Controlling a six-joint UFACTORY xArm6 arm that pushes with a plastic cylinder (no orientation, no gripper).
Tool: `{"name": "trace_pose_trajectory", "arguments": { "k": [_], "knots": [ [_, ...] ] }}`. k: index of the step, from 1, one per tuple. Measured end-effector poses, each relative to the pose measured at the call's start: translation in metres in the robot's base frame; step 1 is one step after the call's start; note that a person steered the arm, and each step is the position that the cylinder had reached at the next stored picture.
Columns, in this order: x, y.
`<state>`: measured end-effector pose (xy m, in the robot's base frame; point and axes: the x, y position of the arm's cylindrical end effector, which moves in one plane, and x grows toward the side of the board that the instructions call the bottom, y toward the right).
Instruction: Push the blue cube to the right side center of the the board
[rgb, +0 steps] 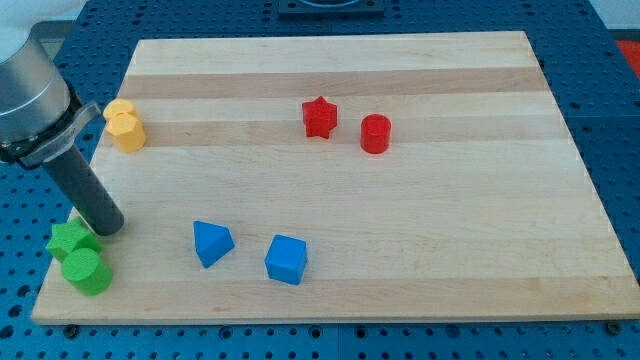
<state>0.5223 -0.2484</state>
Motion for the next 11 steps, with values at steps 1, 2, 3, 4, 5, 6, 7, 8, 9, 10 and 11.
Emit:
{"name": "trace_pose_trajectory", "arguments": {
  "k": [1,2,3,4,5,6,7,8,9,10,11],
  "knots": [
    [-0.006,0.003],
    [-0.013,0.010],
    [-0.016,0.011],
    [-0.010,0.011],
    [0.007,0.016],
    [0.018,0.035],
    [0.032,0.061],
    [0.041,0.089],
    [0.049,0.121],
    [0.051,0.148],
    [0.052,0.173]
  ]
}}
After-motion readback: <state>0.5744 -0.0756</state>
